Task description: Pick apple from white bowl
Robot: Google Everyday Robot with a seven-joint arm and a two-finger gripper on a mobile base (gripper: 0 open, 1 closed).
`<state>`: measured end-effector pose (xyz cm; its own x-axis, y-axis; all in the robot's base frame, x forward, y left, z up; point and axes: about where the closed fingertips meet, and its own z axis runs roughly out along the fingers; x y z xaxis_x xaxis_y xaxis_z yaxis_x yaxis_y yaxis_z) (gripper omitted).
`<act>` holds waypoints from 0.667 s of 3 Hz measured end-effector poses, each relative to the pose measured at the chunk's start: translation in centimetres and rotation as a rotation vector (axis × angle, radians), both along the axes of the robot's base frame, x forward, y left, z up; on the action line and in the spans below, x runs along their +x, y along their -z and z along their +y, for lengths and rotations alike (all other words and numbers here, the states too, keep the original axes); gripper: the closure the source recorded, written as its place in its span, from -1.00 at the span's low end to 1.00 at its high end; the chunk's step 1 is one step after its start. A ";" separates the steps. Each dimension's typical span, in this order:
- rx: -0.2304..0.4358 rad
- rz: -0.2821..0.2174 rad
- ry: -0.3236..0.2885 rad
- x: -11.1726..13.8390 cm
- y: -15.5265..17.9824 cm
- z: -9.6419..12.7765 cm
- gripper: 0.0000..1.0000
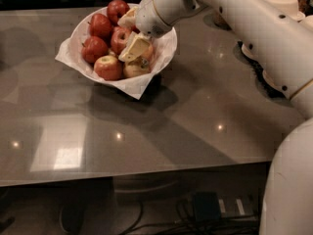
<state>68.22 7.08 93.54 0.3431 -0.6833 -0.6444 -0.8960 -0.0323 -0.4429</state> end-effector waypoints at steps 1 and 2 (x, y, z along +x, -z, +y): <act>-0.004 0.003 0.000 0.3 0.4 0.1 -0.32; -0.010 0.006 0.001 0.4 0.7 0.1 0.05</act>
Offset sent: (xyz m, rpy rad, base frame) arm 0.0079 -0.0037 -0.0122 -0.0262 0.0089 -0.0142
